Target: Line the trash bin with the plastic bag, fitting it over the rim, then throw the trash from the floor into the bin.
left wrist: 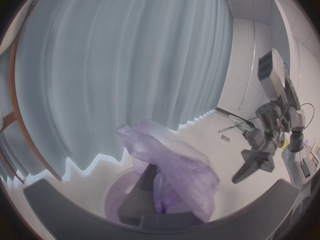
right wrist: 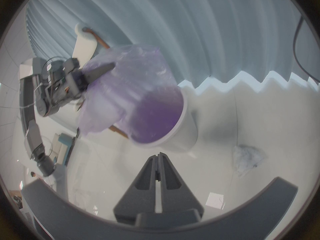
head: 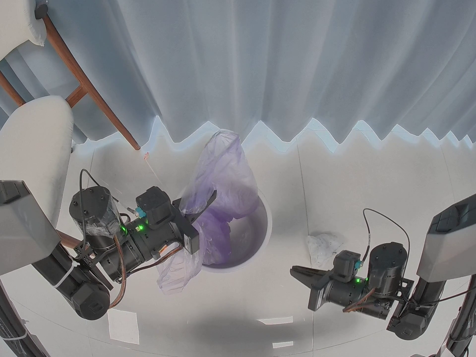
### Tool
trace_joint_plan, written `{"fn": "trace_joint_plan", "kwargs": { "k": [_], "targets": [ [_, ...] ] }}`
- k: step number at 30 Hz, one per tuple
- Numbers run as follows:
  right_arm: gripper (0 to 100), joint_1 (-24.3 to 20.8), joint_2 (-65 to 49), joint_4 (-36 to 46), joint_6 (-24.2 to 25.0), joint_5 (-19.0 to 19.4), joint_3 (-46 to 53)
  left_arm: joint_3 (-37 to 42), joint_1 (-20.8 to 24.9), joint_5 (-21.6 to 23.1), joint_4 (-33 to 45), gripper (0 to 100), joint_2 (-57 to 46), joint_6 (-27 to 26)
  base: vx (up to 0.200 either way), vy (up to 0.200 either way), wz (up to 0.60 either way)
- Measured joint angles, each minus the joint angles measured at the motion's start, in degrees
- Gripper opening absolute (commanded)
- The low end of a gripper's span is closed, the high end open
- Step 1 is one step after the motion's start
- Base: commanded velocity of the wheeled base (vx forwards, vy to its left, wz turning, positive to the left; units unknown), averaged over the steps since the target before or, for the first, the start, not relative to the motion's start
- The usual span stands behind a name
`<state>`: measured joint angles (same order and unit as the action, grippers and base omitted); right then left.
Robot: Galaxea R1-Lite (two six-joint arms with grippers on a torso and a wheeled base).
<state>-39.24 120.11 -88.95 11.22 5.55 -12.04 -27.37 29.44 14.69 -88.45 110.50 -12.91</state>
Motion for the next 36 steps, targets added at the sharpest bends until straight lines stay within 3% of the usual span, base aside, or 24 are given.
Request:
{"fn": "trace_joint_plan", "kwargs": {
  "k": [12, 18, 25, 29, 36],
  "targets": [
    [0, 5.23, 5.18, 0.05, -0.88, 0.55, -13.70, 7.25, -0.48, 3.25, -0.01, 0, 0.87, -1.38, 0.000, 0.000, 0.00],
    [0, 6.17, 8.56, 0.71, -2.05, 0.52, -25.14, 10.47, -0.41, 4.06, -0.04, 0, -0.13, -1.43, 0.000, 0.000, 0.00],
    [0, 6.84, 12.87, 7.14, -3.01, 0.52, -40.84, 11.67, -0.12, 4.39, -0.11, 0, -0.55, -1.48, 0.000, 0.000, 0.00],
    [0, 4.84, 15.03, 11.41, -3.32, 0.57, -46.01, 11.89, 0.07, 4.46, -0.12, 0, -0.74, -1.49, 0.000, 0.000, 0.00],
    [0, -1.27, 18.16, 10.00, -3.36, 1.58, -46.75, 11.97, 0.13, 4.44, -0.12, 0, -0.94, -1.60, 0.000, 0.000, 0.00]
  ]
}}
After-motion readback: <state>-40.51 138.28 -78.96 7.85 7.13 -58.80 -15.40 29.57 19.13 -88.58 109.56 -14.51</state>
